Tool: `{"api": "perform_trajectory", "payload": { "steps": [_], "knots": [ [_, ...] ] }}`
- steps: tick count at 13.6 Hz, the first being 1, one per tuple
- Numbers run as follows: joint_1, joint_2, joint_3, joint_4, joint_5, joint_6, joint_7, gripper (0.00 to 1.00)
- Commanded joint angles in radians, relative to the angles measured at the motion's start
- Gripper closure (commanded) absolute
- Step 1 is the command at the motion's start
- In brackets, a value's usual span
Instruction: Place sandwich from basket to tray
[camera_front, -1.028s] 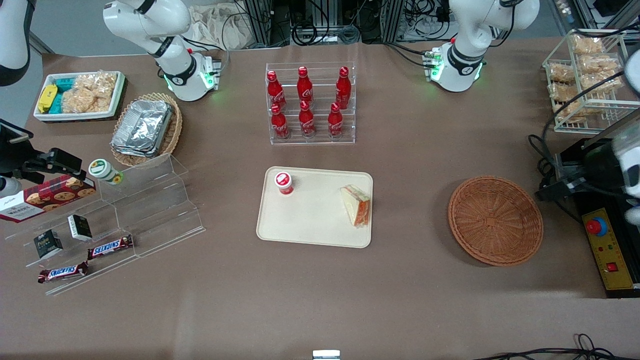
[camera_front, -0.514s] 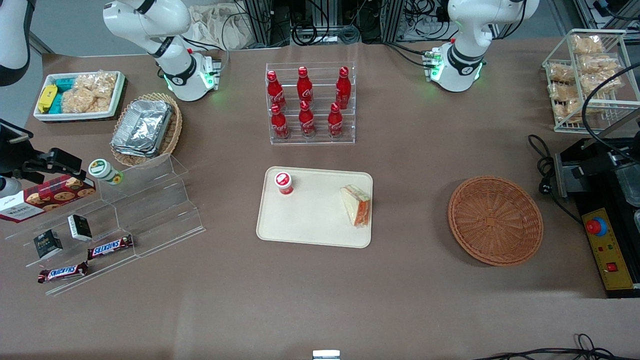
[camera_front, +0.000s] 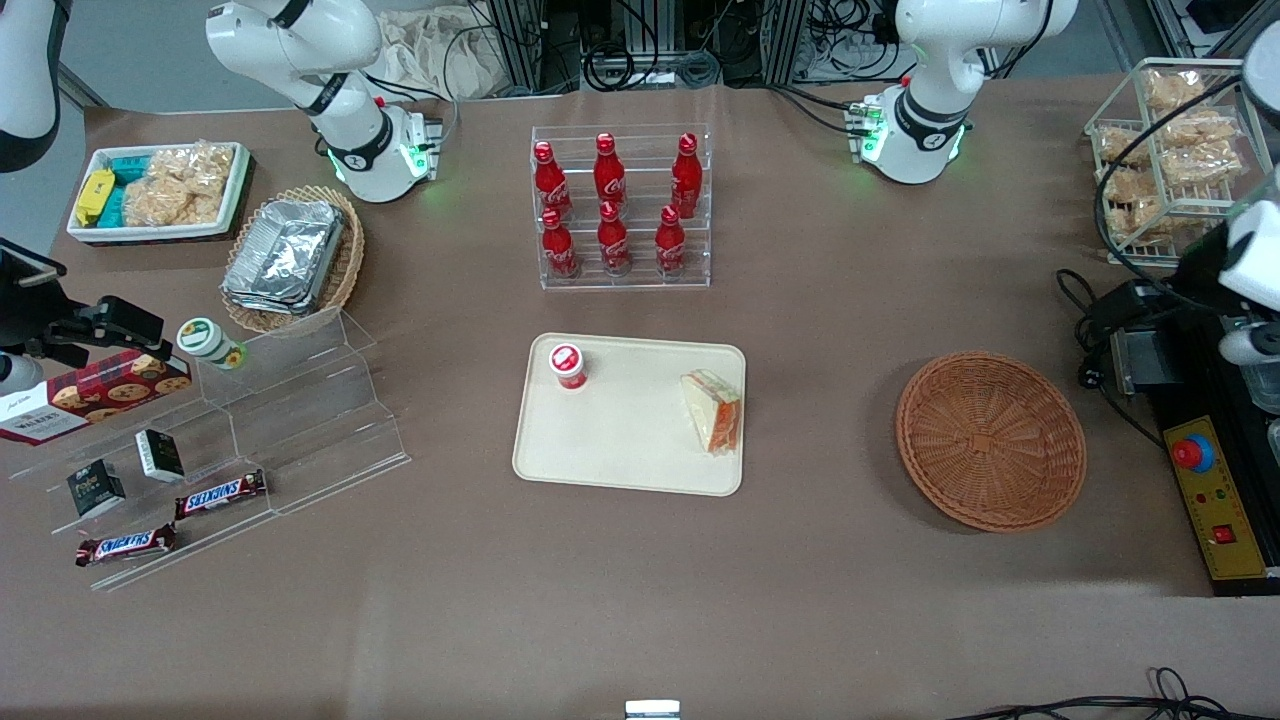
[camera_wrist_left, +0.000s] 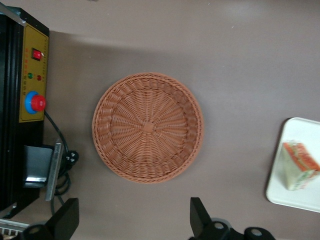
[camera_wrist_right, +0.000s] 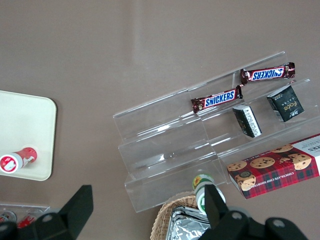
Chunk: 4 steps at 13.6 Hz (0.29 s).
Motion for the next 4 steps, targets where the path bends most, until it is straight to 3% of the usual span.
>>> {"api": "perform_trajectory", "payload": {
  "steps": [1, 4],
  "knots": [
    [-0.002, -0.069, 0.001, -0.084, 0.026, 0.023, 0.013, 0.0],
    [-0.002, -0.033, 0.0, -0.003, 0.01, -0.085, 0.019, 0.0]
  ]
}}
